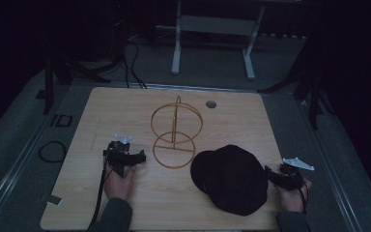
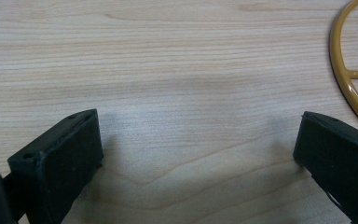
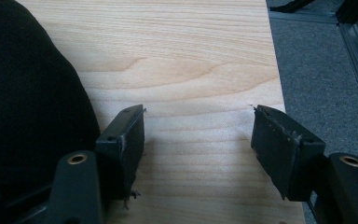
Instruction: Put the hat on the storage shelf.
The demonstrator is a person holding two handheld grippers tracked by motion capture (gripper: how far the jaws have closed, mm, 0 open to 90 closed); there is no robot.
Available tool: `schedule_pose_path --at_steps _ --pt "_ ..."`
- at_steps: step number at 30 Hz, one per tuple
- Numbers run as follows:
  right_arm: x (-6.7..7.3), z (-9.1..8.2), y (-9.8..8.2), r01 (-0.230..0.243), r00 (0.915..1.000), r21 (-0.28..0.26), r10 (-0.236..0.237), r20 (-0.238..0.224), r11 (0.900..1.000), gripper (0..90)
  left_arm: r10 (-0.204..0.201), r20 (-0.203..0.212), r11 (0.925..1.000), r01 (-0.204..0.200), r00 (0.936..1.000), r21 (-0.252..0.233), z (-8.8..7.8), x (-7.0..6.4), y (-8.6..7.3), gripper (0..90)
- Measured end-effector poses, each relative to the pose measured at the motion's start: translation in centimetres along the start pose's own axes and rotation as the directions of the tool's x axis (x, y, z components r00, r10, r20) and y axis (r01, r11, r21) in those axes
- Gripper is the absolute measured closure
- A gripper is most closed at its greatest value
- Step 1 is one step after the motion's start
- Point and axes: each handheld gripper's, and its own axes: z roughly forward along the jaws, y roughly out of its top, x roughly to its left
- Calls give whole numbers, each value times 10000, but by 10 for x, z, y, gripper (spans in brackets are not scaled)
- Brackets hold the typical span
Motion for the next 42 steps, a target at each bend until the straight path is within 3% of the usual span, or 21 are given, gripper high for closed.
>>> schedule_pose_path --at_steps 11,13,15,18,25,31,38,42 --pt "2 -2 6 214 9997 484 -207 -164 9986 421 -8 7 10000 8 10000 0 0 0 0 7" --pt "2 -2 7 207 9997 539 -200 -134 9983 473 -11 6 10000 11 10000 0 0 0 0 7" --pt "1 -3 7 270 9996 486 -268 -46 9985 581 -11 7 10000 11 10000 -1 0 0 0 7" --pt "2 -4 7 415 9991 545 -420 84 9977 617 -39 -24 10000 39 10000 8 0 -1 0 7" --pt "6 -9 11 586 9981 664 -596 134 9961 610 -74 -53 10000 74 10000 3 1 -1 1 7" --pt "12 -11 14 1078 9941 827 -1066 -179 9907 560 -106 -84 9999 106 9999 -11 1 -1 1 7" --pt "12 -25 20 675 9945 424 -638 -826 9968 502 -104 -86 9999 104 9999 5 1 -1 1 7" --pt "11 -32 22 683 9922 288 -649 -1069 9972 490 -106 -86 9999 106 9999 5 1 -1 2 7"
